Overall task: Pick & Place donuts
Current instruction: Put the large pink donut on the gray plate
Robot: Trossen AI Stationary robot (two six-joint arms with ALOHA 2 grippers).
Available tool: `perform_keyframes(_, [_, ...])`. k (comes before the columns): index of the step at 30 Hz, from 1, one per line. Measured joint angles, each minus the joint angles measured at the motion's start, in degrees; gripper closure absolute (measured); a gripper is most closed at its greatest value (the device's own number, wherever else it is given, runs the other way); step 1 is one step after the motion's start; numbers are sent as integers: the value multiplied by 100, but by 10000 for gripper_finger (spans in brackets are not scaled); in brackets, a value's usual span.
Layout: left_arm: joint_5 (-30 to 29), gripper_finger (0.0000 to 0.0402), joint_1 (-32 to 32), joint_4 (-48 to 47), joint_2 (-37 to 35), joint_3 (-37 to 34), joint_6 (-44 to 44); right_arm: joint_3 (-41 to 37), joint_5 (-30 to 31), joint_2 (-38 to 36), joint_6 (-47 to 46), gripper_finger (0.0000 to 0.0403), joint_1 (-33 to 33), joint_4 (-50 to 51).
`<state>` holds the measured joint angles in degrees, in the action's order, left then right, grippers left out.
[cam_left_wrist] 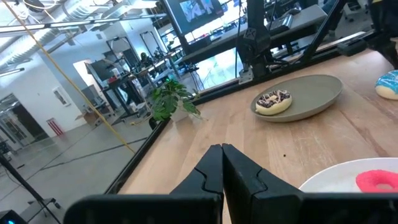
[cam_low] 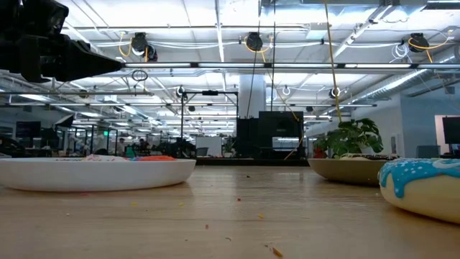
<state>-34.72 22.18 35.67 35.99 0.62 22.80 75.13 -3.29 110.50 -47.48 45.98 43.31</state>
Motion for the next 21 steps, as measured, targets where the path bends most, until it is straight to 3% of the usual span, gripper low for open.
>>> perform_keyframes(4, [0, 396, 1, 1, 0, 0, -1, -11, -152, -71, 75, 378, -85, 37])
perform_keyframes(6, [0, 396, 0, 1, 0, 0, -1, -16, -148, -206, 183, 392, -131, 86])
perform_keyframes(12, [0, 396, 0, 2, 0, 0, 47, -15, -14, -1103, 250, 373, -355, 531])
perform_keyframes(21, [0, 396, 0, -3, 0, 0, 56, -11, 476, -2547, 298, 393, -852, 1707])
